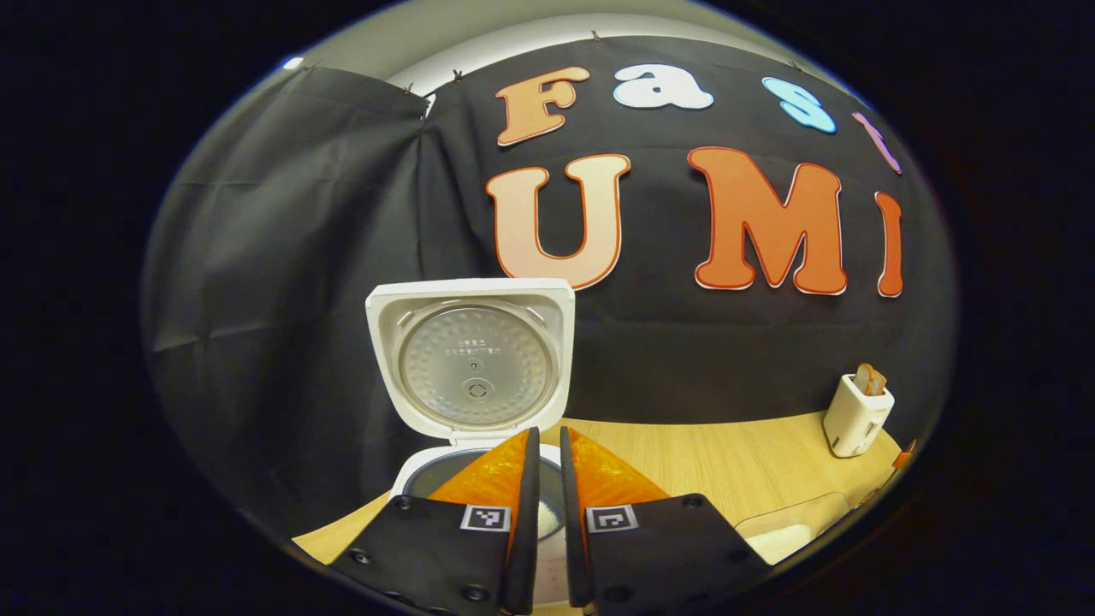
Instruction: Close the left gripper, press the button to open the rice cooker; take a wooden spoon from the chopstick holder with the right hand, scoop a spoonful of rice and pour it into the rice cooker, then put the wooden spoon back into the chopstick holder.
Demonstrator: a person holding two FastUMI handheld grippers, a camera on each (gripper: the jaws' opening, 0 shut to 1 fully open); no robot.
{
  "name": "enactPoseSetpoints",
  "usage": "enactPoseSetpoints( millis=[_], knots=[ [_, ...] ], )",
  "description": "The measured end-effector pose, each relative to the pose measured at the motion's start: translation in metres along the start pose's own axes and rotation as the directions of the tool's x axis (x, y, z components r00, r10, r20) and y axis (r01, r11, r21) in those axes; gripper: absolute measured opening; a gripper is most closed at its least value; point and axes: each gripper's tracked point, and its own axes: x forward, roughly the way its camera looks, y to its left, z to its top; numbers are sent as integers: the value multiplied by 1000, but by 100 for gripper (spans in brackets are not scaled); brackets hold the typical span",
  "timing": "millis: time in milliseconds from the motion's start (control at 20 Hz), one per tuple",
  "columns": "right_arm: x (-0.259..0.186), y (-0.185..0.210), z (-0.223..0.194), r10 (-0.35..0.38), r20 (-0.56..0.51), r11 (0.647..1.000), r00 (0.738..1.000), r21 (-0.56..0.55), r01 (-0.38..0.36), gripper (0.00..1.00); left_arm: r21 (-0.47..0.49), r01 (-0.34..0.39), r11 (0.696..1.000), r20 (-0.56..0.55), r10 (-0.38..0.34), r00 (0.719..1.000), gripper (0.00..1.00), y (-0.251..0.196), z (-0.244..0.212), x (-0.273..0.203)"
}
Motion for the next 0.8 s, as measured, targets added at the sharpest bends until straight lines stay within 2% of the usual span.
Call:
enactPoseSetpoints(
  millis=[250,300,400,500,600,700,750,800],
  knots=[
    [-5,2,-1,4,12,1000,1000,6,-4,74,5,15,1000,-7,-15,1000,18,-9,-5,1],
    [-7,3,-1,-1,12,1000,1000,-3,1,73,8,21,1000,-10,-21,1000,21,-12,-7,1],
    [-17,4,-1,0,20,1000,1000,-31,1,63,13,27,1000,-11,-27,1000,23,-14,-9,0],
    [-26,4,0,2,33,999,999,-40,-1,65,17,37,999,-13,-36,999,23,-18,-11,0],
    [-29,7,2,18,47,999,999,-40,-16,59,10,44,999,-15,-44,999,23,-20,-14,1],
    [-31,13,0,33,45,999,998,-25,-32,48,6,52,999,-22,-52,998,23,-23,-16,3],
    [-32,15,0,36,42,999,998,-20,-35,37,5,53,999,-24,-53,998,23,-23,-18,4],
    [-34,15,0,33,43,999,999,-18,-32,32,2,54,999,-24,-54,998,23,-23,-18,3]
  ],
)
